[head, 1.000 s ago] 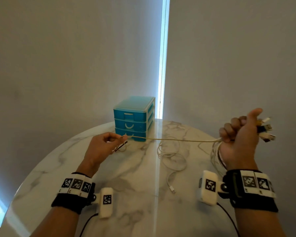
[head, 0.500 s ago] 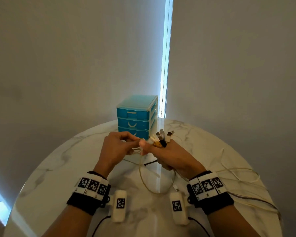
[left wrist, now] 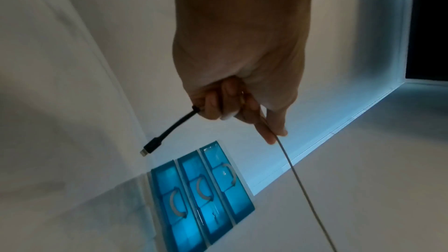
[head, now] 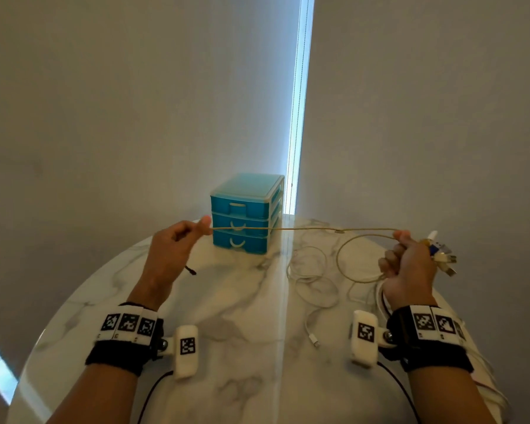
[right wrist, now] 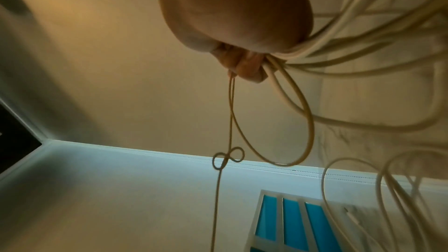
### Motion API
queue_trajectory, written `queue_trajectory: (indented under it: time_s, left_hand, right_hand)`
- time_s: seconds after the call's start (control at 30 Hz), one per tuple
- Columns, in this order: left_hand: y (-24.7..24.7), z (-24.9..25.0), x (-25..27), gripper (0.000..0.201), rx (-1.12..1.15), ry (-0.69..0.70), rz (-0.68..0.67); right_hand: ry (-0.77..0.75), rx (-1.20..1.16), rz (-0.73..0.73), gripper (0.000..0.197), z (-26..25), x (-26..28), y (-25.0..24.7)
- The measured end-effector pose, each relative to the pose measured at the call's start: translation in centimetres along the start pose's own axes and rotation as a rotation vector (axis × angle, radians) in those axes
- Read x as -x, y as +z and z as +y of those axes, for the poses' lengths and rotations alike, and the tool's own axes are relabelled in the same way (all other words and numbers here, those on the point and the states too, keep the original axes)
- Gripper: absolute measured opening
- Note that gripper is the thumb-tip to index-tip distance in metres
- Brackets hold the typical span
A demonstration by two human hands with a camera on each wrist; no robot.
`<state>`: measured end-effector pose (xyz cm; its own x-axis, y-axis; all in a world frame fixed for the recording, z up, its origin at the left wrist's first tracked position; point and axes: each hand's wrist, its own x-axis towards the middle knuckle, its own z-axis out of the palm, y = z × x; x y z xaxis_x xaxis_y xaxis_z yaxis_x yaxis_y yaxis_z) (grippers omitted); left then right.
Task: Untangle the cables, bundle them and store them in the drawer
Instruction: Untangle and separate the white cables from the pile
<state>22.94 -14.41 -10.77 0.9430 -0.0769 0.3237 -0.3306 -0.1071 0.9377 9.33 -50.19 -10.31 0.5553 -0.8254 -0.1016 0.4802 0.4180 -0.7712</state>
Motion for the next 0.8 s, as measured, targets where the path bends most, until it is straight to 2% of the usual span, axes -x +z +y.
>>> queue_trajectory:
  time_s: [0.1,0.17,0.23,0.33,0.43,0.6,0.7,0.8]
  left_hand:
    - [-1.6,-0.9,-0.9,0.040,0.044,-0.009,0.195]
    - [-3.3,-1.6,-1.5,0.040,0.083,-0.035,0.309]
    - [-4.3,-2.3,-1.7,0.040,0.094,-0.052,0.340]
    - [-4.0,-2.8,-1.8,0.041,0.101,-0.088,0.356]
    - [-2.9,-2.3,-1.6,0.046,0.070,-0.094,0.287]
    - [-0.8,-0.4,-0.4,0.044,0.030,0.079,0.092]
    - [-0.7,0.5,-0.1,0.040,-0.015,0.143,0.018]
    - [-0.7,1.7,0.1,0.033,-0.094,0.220,-0.048]
  right_hand:
    - [-0.049,-0.086,0.149,0.018,-0.4,-0.1,-0.3]
    - [-0.074,-0.125,0.182,0.019,-0.8,-0.2,-0.6]
    - [-0.069,-0.051,0.110,0.018,-1.0,-0.1,-0.6]
    - [-0.029,0.256,-0.069,0.012,-0.1,0.3,0.3]
    - [-0.062,0.580,-0.130,0.011,0.9,1.0,1.2]
    - [-0.462,0.981,-0.078,0.032,-0.6,4.1,2.3]
    - [-0.565,1.137,-0.115,0.047,-1.5,5.2,2.7]
    - [-0.595,1.131,-0.209,0.053,-1.9,6.4,3.1]
